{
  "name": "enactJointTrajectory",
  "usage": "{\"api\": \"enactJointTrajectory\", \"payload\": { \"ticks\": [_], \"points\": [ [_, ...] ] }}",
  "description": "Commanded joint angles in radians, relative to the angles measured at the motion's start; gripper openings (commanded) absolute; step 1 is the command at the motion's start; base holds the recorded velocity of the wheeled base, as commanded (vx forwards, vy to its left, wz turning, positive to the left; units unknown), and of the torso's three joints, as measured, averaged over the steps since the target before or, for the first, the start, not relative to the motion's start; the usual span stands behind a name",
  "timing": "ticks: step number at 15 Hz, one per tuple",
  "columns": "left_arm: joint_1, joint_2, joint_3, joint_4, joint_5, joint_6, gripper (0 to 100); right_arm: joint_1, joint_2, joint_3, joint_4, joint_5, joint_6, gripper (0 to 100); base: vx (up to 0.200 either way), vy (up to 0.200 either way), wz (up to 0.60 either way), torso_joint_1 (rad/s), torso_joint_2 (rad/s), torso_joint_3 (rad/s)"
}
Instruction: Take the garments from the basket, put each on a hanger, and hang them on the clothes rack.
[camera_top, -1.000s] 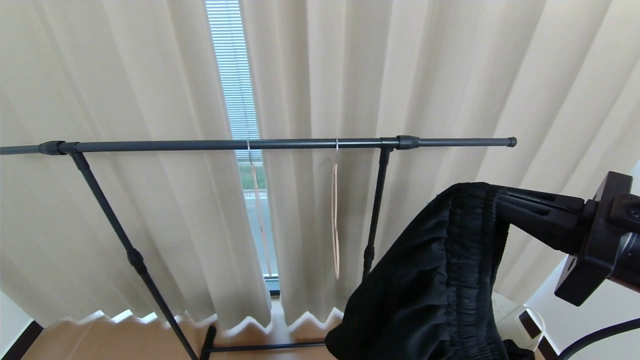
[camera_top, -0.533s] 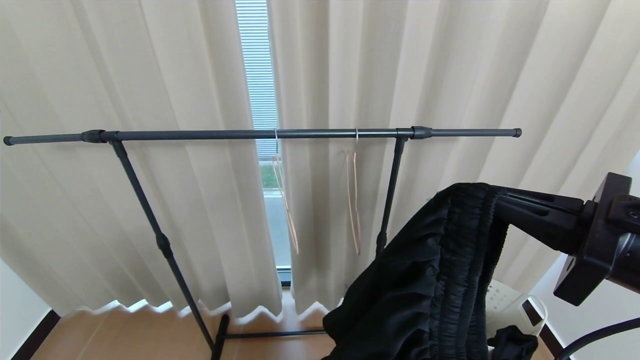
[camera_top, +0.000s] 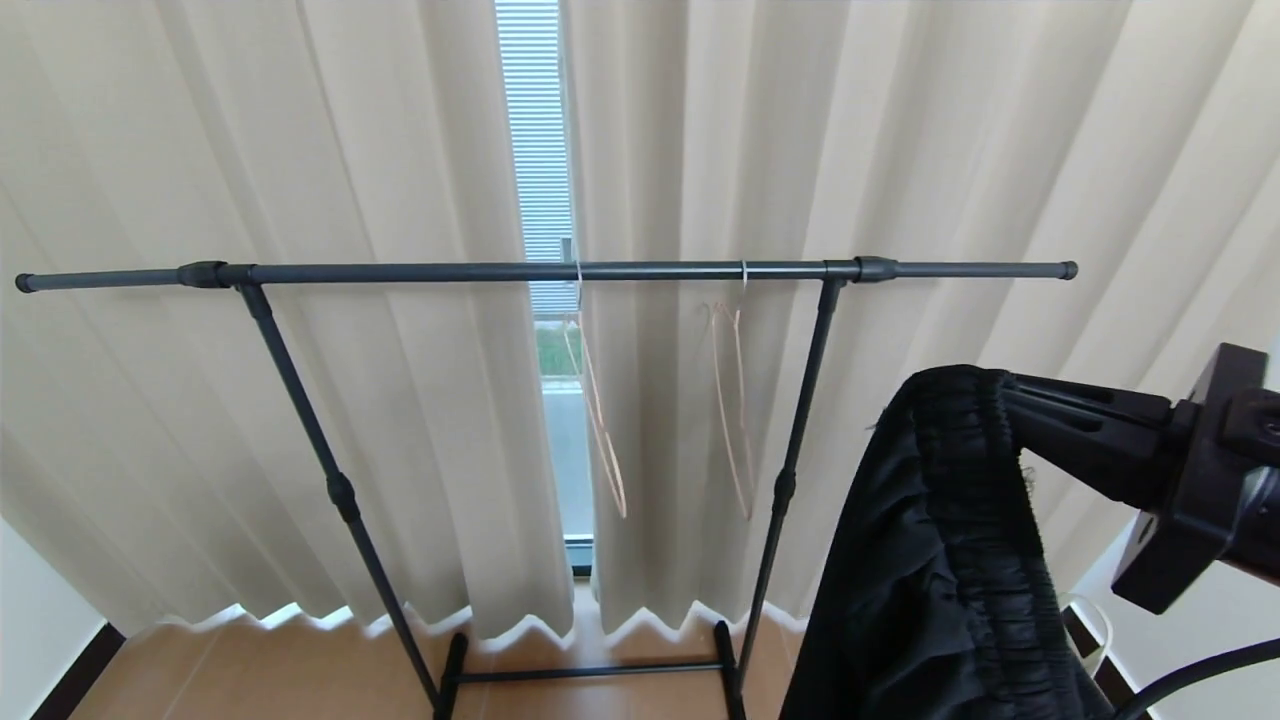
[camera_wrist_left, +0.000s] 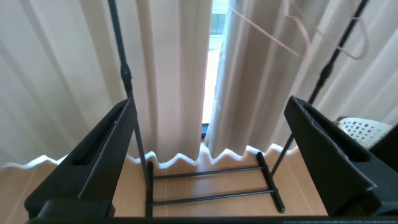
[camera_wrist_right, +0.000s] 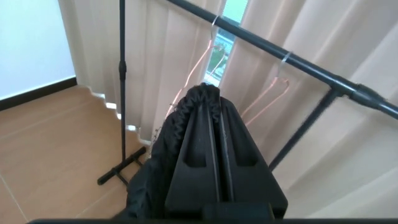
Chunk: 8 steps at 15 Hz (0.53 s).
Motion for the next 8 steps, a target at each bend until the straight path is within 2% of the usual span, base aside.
{"api": "enactJointTrajectory", "payload": {
  "ticks": [1,8],
  "points": [
    [0.001,0.000,0.000,0.000,0.000,0.000,100,0.000,-0.001,0.000,-0.003,0.001,0.000,0,0.000,0.200,0.00,0.017,0.01,-0.002],
    [0.001,0.000,0.000,-0.002,0.000,-0.002,100,0.000,0.001,0.002,-0.003,0.001,0.000,0,-0.200,0.000,0.00,0.000,0.00,0.004]
  ]
}}
